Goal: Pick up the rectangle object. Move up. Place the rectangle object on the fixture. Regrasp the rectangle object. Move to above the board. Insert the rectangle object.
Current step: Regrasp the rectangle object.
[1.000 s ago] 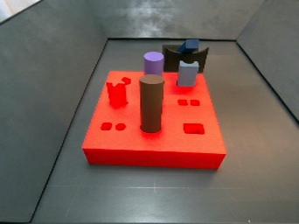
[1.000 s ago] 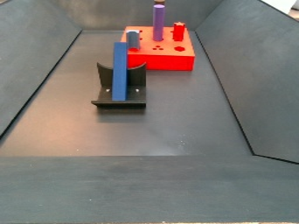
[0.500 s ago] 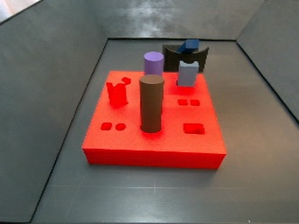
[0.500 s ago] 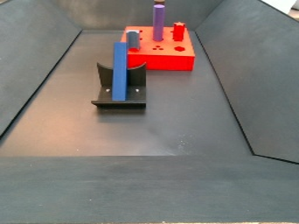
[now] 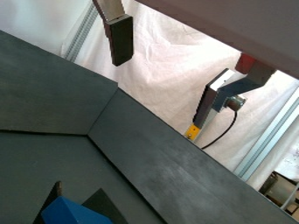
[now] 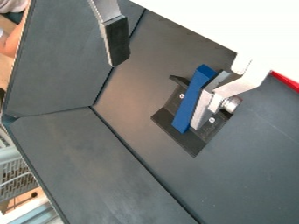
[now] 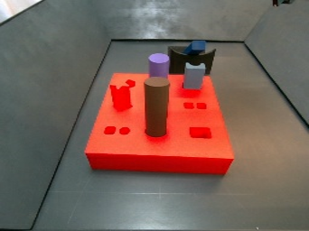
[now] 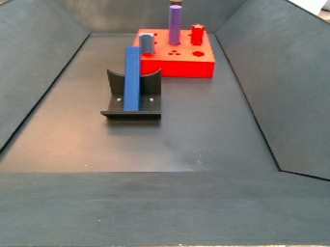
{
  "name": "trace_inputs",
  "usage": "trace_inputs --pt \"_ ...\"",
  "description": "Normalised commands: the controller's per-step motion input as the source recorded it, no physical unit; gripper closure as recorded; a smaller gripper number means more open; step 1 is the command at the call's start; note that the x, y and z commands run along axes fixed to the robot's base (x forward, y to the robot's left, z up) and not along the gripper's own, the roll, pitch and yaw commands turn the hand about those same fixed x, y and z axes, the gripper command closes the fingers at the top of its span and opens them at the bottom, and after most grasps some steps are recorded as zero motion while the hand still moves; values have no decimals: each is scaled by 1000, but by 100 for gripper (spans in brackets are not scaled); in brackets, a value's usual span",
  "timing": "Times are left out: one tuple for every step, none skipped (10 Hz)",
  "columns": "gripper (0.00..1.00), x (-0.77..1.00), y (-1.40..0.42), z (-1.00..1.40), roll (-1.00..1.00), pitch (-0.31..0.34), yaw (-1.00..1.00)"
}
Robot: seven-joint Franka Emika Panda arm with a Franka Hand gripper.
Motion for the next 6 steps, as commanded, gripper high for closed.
trace_inputs --pt "0 34 42 -1000 28 35 145" --pt "0 36 43 -1000 26 30 125" --pt "0 50 41 -1000 32 -28 114" --pt "0 54 38 -1000 35 -48 109" --pt "0 61 35 -1000 48 -74 88" --pt "0 67 33 -1000 52 -86 67"
